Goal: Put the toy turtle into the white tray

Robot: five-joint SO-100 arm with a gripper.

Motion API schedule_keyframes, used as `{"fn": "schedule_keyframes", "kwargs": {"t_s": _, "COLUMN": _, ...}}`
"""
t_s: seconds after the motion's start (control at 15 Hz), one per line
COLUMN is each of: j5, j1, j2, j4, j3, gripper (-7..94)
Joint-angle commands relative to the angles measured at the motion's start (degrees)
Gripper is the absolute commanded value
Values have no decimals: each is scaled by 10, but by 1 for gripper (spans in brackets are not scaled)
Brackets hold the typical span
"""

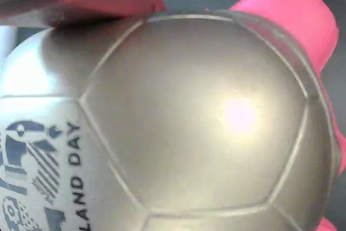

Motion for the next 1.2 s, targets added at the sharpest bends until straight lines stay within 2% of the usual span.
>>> {"fn": "schedule_keyframes", "kwargs": {"t_s": 0.0, "j5": 28, "j1": 68, "j2": -58, "j4": 8, "j3": -103, "gripper": 0}}
{"fn": "schedule_keyframes", "kwargs": {"t_s": 0.47, "j5": 269, "j1": 243, "j2": -321, "j4": 10, "j3": -417, "gripper": 0}}
{"fn": "schedule_keyframes", "kwargs": {"t_s": 0.93, "j5": 346, "j1": 431, "j2": -448, "j4": 10, "j3": -627, "gripper": 0}}
{"fn": "schedule_keyframes", "kwargs": {"t_s": 1.13, "j5": 373, "j1": 449, "j2": -522, "j4": 11, "j3": -694, "gripper": 0}}
